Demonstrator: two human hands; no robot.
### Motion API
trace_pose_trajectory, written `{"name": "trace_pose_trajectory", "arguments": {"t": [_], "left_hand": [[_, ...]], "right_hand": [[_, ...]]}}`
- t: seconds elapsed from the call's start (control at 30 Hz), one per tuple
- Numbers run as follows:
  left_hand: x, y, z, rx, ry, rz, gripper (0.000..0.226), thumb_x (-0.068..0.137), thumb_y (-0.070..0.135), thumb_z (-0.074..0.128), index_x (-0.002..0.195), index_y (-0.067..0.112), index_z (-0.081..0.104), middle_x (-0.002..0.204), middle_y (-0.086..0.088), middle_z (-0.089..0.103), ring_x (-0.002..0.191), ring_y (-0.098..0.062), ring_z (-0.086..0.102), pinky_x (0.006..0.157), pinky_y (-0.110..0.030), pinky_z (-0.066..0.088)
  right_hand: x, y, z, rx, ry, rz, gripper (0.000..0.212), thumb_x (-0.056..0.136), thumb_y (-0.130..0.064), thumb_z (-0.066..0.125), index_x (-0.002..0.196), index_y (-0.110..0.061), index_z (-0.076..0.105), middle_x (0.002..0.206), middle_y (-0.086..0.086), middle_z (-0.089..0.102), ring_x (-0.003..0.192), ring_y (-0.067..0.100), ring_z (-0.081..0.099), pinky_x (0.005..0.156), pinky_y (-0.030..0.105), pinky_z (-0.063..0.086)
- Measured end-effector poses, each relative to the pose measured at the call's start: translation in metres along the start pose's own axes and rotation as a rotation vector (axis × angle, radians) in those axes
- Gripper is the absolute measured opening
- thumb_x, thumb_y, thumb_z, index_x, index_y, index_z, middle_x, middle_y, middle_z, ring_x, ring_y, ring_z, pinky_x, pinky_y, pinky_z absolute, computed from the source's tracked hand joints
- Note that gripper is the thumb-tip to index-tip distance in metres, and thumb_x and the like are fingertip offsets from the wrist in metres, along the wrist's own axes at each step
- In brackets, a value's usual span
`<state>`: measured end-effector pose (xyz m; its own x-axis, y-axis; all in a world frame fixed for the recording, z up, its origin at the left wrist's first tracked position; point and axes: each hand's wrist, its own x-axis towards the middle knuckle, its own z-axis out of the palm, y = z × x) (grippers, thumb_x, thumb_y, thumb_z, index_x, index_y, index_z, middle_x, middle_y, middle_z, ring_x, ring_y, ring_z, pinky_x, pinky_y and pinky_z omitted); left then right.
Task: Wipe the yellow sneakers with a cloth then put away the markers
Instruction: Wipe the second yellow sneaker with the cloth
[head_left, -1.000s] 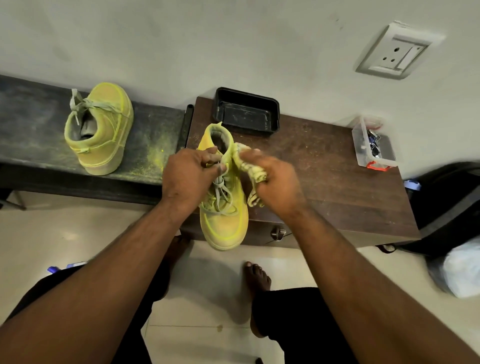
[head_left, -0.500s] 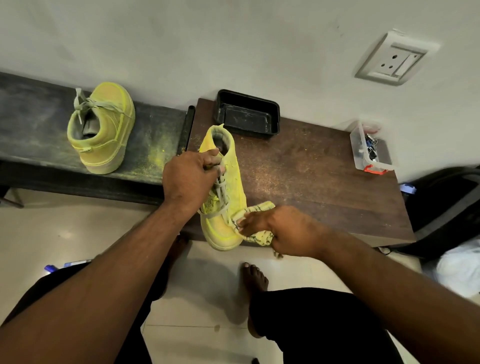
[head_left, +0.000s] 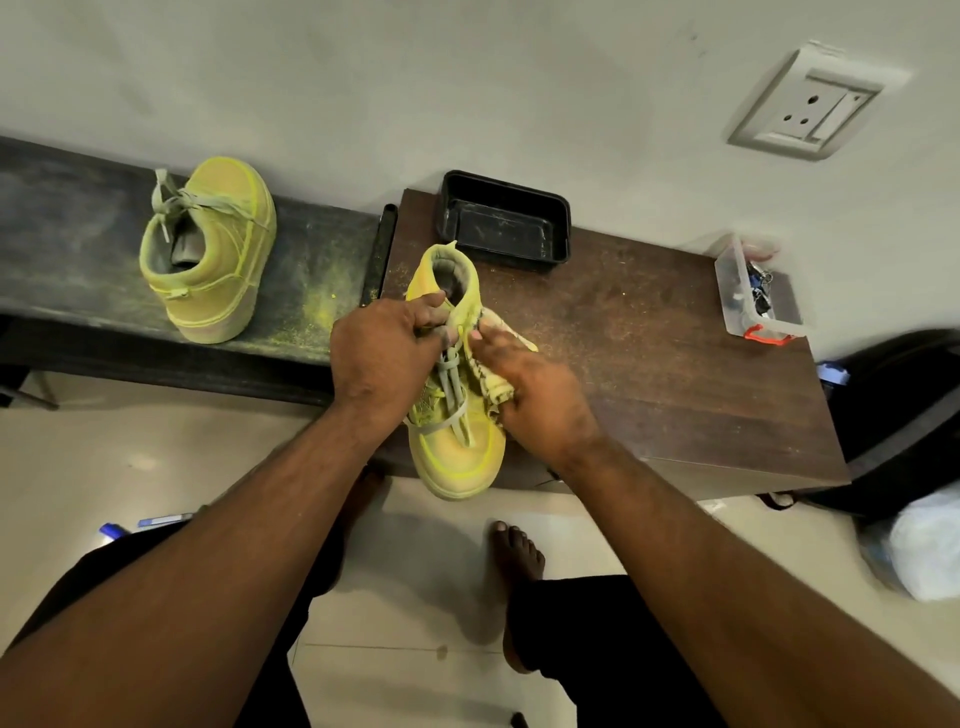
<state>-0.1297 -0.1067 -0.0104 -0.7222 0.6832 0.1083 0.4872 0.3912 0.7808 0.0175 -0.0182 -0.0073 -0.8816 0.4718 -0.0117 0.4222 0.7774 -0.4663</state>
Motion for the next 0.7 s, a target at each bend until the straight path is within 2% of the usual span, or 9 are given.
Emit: {"name": "trace_pose_trajectory", "arguments": {"t": [0.17,0.23,0.33,0.43,0.5,0.53,0.6,0.63,0.7], "left_hand": [[0.000,0.000,0.001,0.008,-0.008,0.014,0.024,0.080,0.032,0.073,0.102,0.023,0.075,0.112,0.017,0.068,0.095,-0.004,0.066,0.091,-0.030,0.052],[0.000,-0.001,0.002,-0.020,-0.015,0.012,0.023,0.080,0.032,0.072,0.102,0.022,0.075,0.113,0.017,0.068,0.096,-0.004,0.066,0.095,-0.036,0.049],[-0.001,-0.002,0.003,-0.034,-0.016,0.014,0.023,0.081,0.032,0.072,0.102,0.023,0.075,0.113,0.016,0.068,0.096,-0.004,0.066,0.098,-0.039,0.048],[0.000,-0.002,0.004,-0.055,-0.015,0.007,0.024,0.081,0.032,0.072,0.102,0.022,0.074,0.112,0.017,0.068,0.095,0.000,0.064,0.097,-0.037,0.049],[0.000,-0.002,0.004,-0.062,-0.018,0.002,0.024,0.081,0.032,0.072,0.103,0.023,0.074,0.112,0.017,0.068,0.095,0.002,0.063,0.096,-0.036,0.049],[0.000,-0.002,0.005,-0.067,-0.018,0.003,0.024,0.081,0.032,0.072,0.103,0.023,0.074,0.112,0.017,0.068,0.095,0.001,0.063,0.096,-0.036,0.050],[-0.001,0.000,0.004,-0.075,-0.016,0.004,0.025,0.081,0.032,0.072,0.104,0.022,0.074,0.112,0.015,0.068,0.095,-0.001,0.065,0.094,-0.037,0.051],[-0.001,0.000,0.004,-0.073,-0.013,0.008,0.025,0.081,0.032,0.073,0.104,0.021,0.074,0.112,0.015,0.069,0.095,-0.002,0.065,0.093,-0.036,0.052],[0.000,-0.001,0.004,-0.053,-0.010,0.015,0.024,0.081,0.032,0.072,0.103,0.022,0.074,0.111,0.015,0.069,0.094,-0.002,0.066,0.092,-0.037,0.052]], "right_hand": [[-0.052,0.014,0.000,-0.158,-0.179,-0.255,0.079,0.051,0.016,0.060,0.125,-0.013,0.063,0.134,0.005,0.058,0.128,0.028,0.049,0.097,0.039,0.045],[-0.058,0.013,-0.014,-0.117,-0.343,-0.281,0.075,0.055,0.013,0.056,0.124,-0.015,0.064,0.133,0.001,0.058,0.129,0.022,0.049,0.098,0.042,0.050],[-0.049,0.016,-0.048,-0.085,-0.542,-0.251,0.066,0.064,0.012,0.053,0.121,-0.018,0.066,0.129,-0.003,0.062,0.121,0.011,0.056,0.099,0.034,0.049],[-0.029,0.020,-0.074,-0.001,-0.402,-0.061,0.054,0.076,0.012,0.056,0.120,-0.019,0.066,0.120,-0.003,0.066,0.094,-0.001,0.064,0.081,0.011,0.051],[-0.009,0.022,-0.077,0.050,-0.164,0.088,0.054,0.081,0.010,0.056,0.123,-0.022,0.063,0.119,-0.002,0.066,0.078,0.002,0.066,0.065,0.009,0.052],[0.002,0.021,-0.073,0.051,-0.054,0.135,0.055,0.081,0.009,0.055,0.126,-0.023,0.062,0.122,-0.001,0.065,0.081,0.003,0.067,0.065,0.006,0.050],[0.023,0.016,-0.059,0.099,0.074,0.185,0.058,0.082,0.008,0.055,0.131,-0.022,0.058,0.130,-0.001,0.061,0.101,0.003,0.061,0.076,-0.004,0.041],[0.029,0.011,-0.051,0.130,0.089,0.190,0.058,0.082,0.008,0.055,0.133,-0.020,0.056,0.134,-0.001,0.057,0.112,0.004,0.057,0.085,-0.003,0.038],[0.032,-0.003,-0.031,0.116,0.063,0.159,0.063,0.080,0.009,0.054,0.138,-0.017,0.050,0.144,0.002,0.047,0.130,0.012,0.047,0.106,0.014,0.034]]}}
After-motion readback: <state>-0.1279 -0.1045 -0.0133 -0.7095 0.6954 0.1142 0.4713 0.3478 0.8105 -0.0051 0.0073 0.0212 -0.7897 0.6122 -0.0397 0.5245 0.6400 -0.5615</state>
